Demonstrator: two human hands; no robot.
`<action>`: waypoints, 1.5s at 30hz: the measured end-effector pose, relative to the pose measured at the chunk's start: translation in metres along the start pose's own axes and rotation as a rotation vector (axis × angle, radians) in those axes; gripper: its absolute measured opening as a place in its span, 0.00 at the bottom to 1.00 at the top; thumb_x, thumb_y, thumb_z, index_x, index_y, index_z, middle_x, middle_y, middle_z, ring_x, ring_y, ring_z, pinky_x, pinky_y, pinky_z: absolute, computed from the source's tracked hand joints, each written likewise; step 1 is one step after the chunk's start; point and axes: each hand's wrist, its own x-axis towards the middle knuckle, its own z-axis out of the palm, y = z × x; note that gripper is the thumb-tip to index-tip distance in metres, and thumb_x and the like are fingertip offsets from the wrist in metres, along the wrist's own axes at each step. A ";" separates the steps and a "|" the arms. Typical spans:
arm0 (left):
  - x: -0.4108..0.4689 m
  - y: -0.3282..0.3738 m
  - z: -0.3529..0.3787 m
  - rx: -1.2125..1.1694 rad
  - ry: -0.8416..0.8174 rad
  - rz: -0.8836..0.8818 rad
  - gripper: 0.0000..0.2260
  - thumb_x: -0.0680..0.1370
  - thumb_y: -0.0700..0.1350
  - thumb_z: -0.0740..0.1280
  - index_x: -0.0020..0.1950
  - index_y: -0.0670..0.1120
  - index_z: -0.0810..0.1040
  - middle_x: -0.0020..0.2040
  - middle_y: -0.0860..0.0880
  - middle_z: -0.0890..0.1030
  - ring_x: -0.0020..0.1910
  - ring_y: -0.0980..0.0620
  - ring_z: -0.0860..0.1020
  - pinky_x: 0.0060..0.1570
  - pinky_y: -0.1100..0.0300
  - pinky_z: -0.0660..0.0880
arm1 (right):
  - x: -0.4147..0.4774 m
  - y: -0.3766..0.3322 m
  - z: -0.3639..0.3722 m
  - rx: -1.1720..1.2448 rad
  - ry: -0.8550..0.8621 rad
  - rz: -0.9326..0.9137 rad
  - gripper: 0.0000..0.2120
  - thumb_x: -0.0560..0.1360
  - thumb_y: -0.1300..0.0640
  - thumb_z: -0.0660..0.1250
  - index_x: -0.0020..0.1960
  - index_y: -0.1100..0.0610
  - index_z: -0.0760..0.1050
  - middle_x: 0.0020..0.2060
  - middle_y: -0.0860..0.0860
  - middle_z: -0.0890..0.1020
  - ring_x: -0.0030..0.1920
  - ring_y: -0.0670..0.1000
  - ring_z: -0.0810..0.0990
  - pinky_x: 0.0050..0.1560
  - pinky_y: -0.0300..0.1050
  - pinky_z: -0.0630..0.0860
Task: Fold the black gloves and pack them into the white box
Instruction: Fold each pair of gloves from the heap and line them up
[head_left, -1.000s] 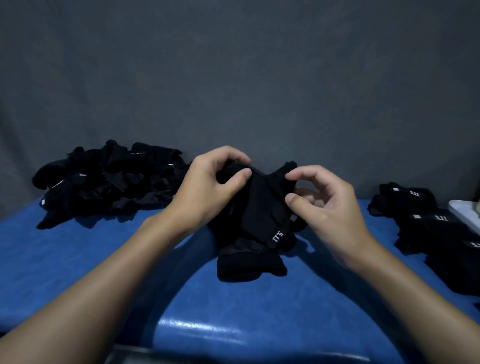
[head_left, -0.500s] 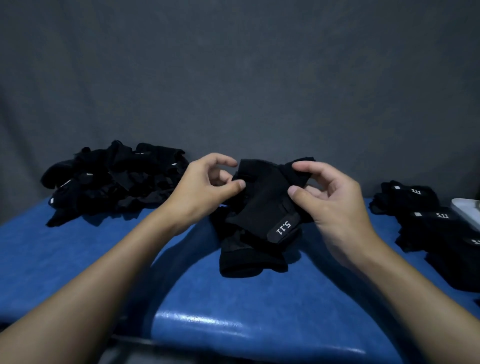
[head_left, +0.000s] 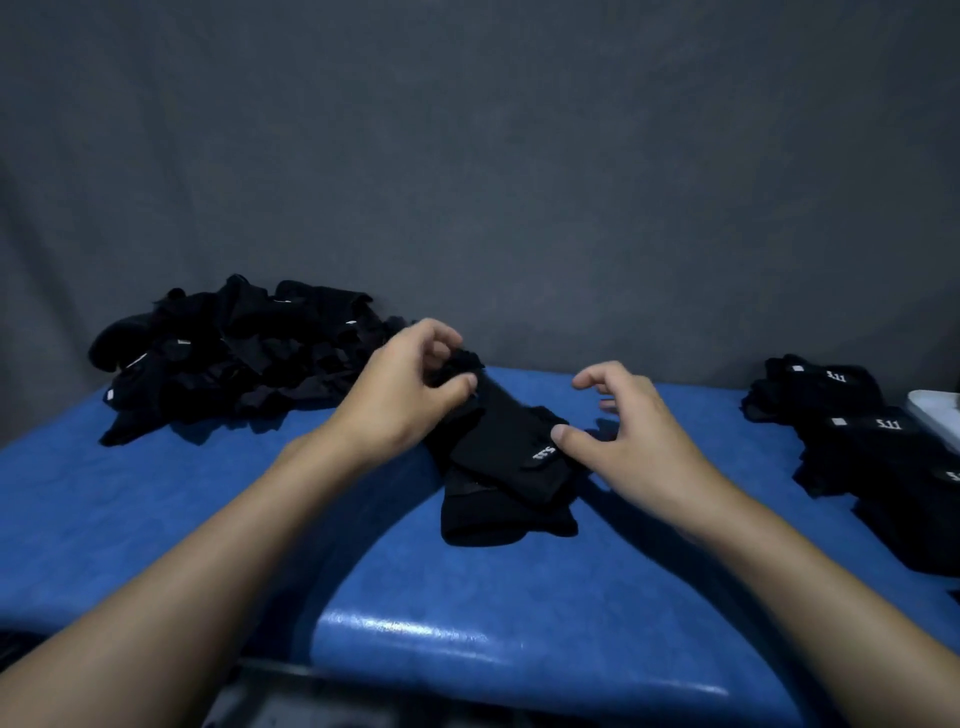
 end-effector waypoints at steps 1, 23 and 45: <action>-0.003 -0.001 -0.001 0.104 -0.019 0.017 0.13 0.75 0.47 0.74 0.56 0.51 0.76 0.52 0.52 0.76 0.52 0.55 0.77 0.54 0.59 0.75 | 0.001 0.003 0.000 -0.041 -0.019 -0.001 0.15 0.75 0.51 0.71 0.57 0.44 0.68 0.59 0.44 0.68 0.54 0.43 0.72 0.52 0.38 0.67; -0.042 -0.004 -0.004 0.428 -0.081 0.006 0.18 0.78 0.58 0.65 0.65 0.52 0.79 0.48 0.56 0.77 0.46 0.55 0.76 0.52 0.54 0.75 | 0.042 0.019 0.020 -0.007 -0.343 -0.158 0.08 0.77 0.52 0.68 0.55 0.47 0.81 0.54 0.40 0.81 0.55 0.37 0.78 0.60 0.38 0.71; -0.032 0.016 -0.001 -0.168 -0.116 -0.228 0.23 0.77 0.37 0.71 0.71 0.41 0.72 0.47 0.55 0.78 0.23 0.61 0.76 0.29 0.67 0.74 | 0.021 0.000 0.005 -0.038 -0.284 -0.113 0.11 0.76 0.51 0.70 0.57 0.48 0.80 0.55 0.48 0.75 0.57 0.46 0.77 0.61 0.42 0.73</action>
